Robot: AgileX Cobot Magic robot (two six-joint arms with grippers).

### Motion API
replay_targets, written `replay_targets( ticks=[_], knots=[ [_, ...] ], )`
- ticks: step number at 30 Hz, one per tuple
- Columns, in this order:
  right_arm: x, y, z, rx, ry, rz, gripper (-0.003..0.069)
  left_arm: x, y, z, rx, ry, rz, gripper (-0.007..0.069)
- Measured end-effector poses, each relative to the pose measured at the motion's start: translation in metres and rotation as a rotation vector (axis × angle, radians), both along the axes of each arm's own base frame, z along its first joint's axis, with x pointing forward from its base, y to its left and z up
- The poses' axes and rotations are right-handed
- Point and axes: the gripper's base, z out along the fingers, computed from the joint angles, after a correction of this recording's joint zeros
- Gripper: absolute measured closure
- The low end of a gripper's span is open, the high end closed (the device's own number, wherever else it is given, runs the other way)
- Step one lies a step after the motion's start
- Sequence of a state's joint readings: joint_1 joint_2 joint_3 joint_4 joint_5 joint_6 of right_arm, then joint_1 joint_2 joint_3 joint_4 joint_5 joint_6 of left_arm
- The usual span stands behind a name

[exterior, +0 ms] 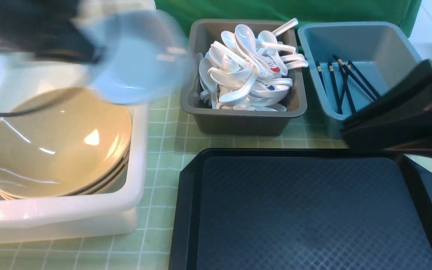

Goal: On green table put chopsticks spoon bowls plates into blue grey white boxes.
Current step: 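Place the white bowl into the white bin with the other dishes with the left gripper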

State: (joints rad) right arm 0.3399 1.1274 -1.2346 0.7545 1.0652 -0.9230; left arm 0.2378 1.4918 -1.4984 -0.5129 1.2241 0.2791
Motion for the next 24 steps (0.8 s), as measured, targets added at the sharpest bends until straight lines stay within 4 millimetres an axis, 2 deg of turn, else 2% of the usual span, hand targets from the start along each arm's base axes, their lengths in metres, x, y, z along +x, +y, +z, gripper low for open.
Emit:
replay_targets(
  ticks=[2,4,6,7,10,13,17,24],
  knots=[
    [0.005,0.009,-0.003,0.059,0.041,0.078,0.0569,-0.016,0.051,-0.007,0.065,0.068,0.218,0.0610],
    [0.008,0.013,-0.005,0.089,0.060,0.123,0.0568,-0.028,0.083,-0.016,0.082,0.122,0.363,0.0610],
    [0.011,0.016,-0.007,0.102,0.073,0.144,0.0568,-0.038,0.105,-0.025,0.083,0.170,0.454,0.0610],
    [0.014,0.018,-0.009,0.106,0.084,0.151,0.0566,-0.050,0.128,-0.034,0.076,0.213,0.547,0.0610],
    [0.018,0.020,-0.012,0.111,0.097,0.155,0.0563,-0.065,0.161,-0.051,0.044,0.282,0.669,0.0610],
    [0.019,0.020,-0.012,0.116,0.096,0.155,0.0559,-0.068,0.175,-0.062,0.025,0.322,0.712,0.0610],
    [0.023,0.023,-0.006,0.195,0.079,0.120,0.0559,-0.060,0.186,-0.084,-0.017,0.382,0.712,0.0610],
    [0.027,0.026,0.002,0.292,0.071,0.072,0.0552,-0.042,0.187,-0.112,-0.051,0.449,0.674,0.0610]
  ],
)
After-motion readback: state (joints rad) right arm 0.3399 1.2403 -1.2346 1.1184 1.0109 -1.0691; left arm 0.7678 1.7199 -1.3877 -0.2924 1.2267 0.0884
